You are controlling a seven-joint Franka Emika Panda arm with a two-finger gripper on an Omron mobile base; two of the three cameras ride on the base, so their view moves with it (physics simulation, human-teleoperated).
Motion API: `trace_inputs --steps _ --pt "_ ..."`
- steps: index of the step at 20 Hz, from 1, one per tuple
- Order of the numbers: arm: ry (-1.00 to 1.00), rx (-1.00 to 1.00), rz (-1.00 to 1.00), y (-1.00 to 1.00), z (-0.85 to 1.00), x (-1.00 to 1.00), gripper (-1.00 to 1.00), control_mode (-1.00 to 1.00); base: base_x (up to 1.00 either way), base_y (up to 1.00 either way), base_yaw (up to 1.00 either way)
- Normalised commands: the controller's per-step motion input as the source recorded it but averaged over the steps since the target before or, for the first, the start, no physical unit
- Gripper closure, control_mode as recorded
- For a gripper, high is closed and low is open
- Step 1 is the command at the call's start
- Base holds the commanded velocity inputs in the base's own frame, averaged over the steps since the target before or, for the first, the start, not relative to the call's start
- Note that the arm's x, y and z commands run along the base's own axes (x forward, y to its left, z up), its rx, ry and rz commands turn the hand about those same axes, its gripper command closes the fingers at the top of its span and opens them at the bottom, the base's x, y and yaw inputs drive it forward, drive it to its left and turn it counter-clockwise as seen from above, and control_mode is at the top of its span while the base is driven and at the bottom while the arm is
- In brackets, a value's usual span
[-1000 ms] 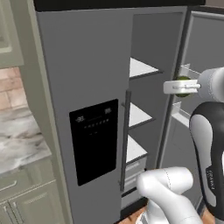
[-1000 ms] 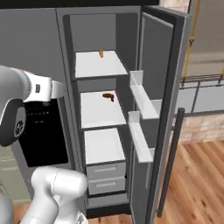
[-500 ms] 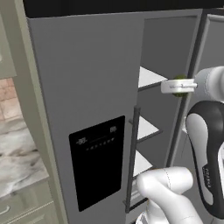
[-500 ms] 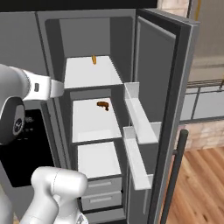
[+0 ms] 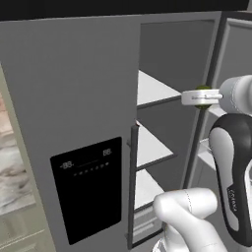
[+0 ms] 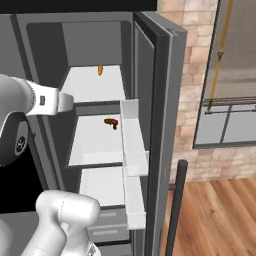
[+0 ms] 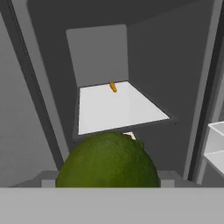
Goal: Transport the steak and lime to the fridge. Place the steak on the rack containing meat and place the lime on the rack containing the vegetable, ensuring meats and vegetables are on different racks.
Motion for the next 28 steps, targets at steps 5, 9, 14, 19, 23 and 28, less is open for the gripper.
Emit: trace_inputs --steps 5,9,14,19,23,28 --pt "0.00 0.00 0.00 0.00 0.00 0.00 1.00 1.00 0.70 -0.13 0.08" --pt "0.00 0.00 0.00 0.00 0.00 0.00 1.00 1.00 0.67 -0.21 0.09" --pt "0.00 0.00 0.00 0.00 0.00 0.00 1.00 1.00 0.29 0.09 0.06" --pt "0.00 0.00 0.00 0.00 0.00 0.00 1.00 1.00 0.11 0.23 -0.10" --pt "0.00 0.00 0.00 0.00 0.00 0.00 1.00 1.00 0.11 0.15 -0.28" --pt "0.00 0.00 0.00 0.00 0.00 0.00 1.00 1.00 0.26 0.19 -0.25"
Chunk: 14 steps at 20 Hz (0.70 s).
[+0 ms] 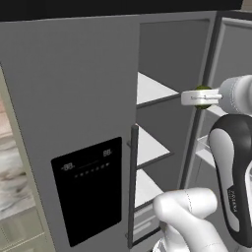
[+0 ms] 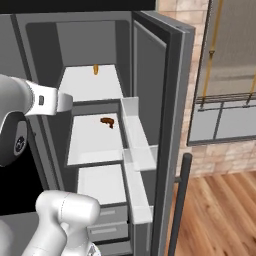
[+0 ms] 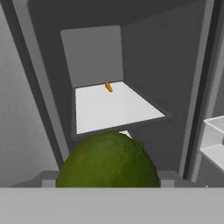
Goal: Transport the steak and lime to the fridge. Place the steak on the rack containing meat and place the lime on the rack containing the vegetable, ensuring meats and vegetables are on different racks.
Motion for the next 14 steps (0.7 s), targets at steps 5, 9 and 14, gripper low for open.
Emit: trace_inputs --steps 5,9,14 --pt "0.00 0.00 0.00 0.00 0.00 0.00 1.00 1.00 0.25 0.13 -0.19" --pt "0.00 0.00 0.00 0.00 0.00 0.00 1.00 1.00 0.16 -0.02 -0.09" --pt "0.00 0.00 0.00 0.00 0.00 0.00 1.00 1.00 0.12 -0.21 -0.02"
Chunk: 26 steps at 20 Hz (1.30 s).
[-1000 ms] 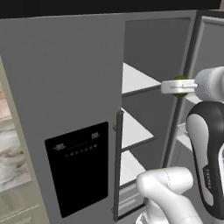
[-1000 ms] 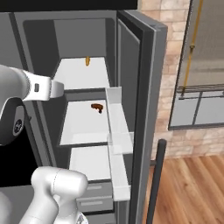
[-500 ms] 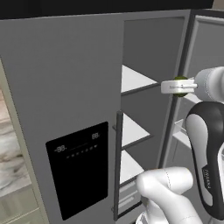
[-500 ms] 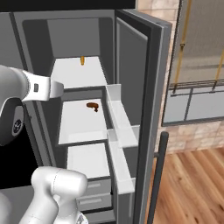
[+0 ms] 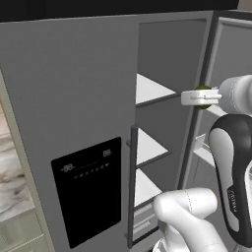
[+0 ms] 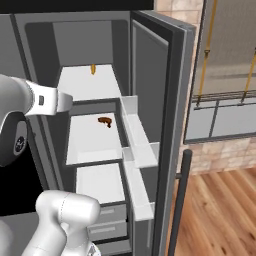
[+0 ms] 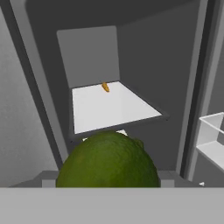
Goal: Transport the steak and lime to the fridge. Place the steak on the rack containing meat and place the lime on the rack containing the vegetable, ensuring meats and vegetables are on different racks.
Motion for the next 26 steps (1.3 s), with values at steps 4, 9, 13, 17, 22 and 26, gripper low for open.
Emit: trace_inputs --steps 4,9,13,17,22,26 --pt "0.03 0.00 0.00 -0.20 0.00 0.24 1.00 -1.00 0.19 -0.18 0.00" --pt "0.05 0.00 0.00 -0.26 0.00 0.69 1.00 -1.00 0.00 0.00 0.00" --pt "0.02 -0.02 0.00 0.00 0.00 0.71 1.00 -1.00 0.00 0.00 0.00" --pt "0.01 -0.02 0.00 0.00 0.00 0.52 1.00 -1.00 0.00 0.00 0.00" --pt "0.08 -0.03 0.00 0.00 -0.12 0.53 1.00 -1.00 0.00 0.00 0.00" --pt "0.05 -0.01 0.04 0.00 -0.21 0.49 1.00 -1.00 0.00 0.00 0.00"
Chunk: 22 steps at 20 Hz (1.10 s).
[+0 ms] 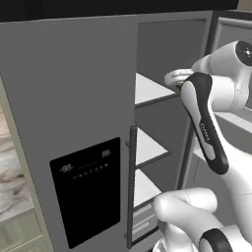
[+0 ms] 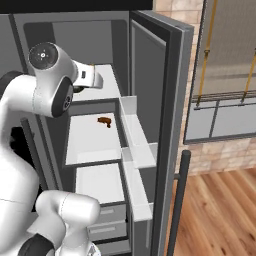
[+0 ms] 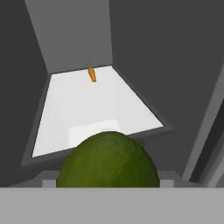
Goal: Transport the steak and lime to the fridge. Place the steak on the rack containing meat and place the lime on the rack containing the vegetable, ensuring meats and vegetables are on different racks.
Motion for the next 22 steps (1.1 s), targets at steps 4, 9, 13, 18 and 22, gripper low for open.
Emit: trace_inputs --steps 4,9,13,18,22 --pt "0.00 -0.01 0.01 0.00 -0.16 0.53 1.00 -1.00 0.00 0.00 0.00" --pt "0.00 -0.01 0.00 0.01 -0.21 0.55 1.00 -1.00 0.00 0.00 0.00" --pt "0.00 -0.02 0.00 0.14 -0.20 0.49 1.00 -1.00 0.00 0.00 0.00" --pt "0.01 -0.03 0.00 0.14 -0.17 0.54 1.00 -1.00 0.00 0.00 0.00" --pt "0.04 0.00 0.00 0.01 -0.20 0.51 1.00 -1.00 0.00 0.00 0.00"
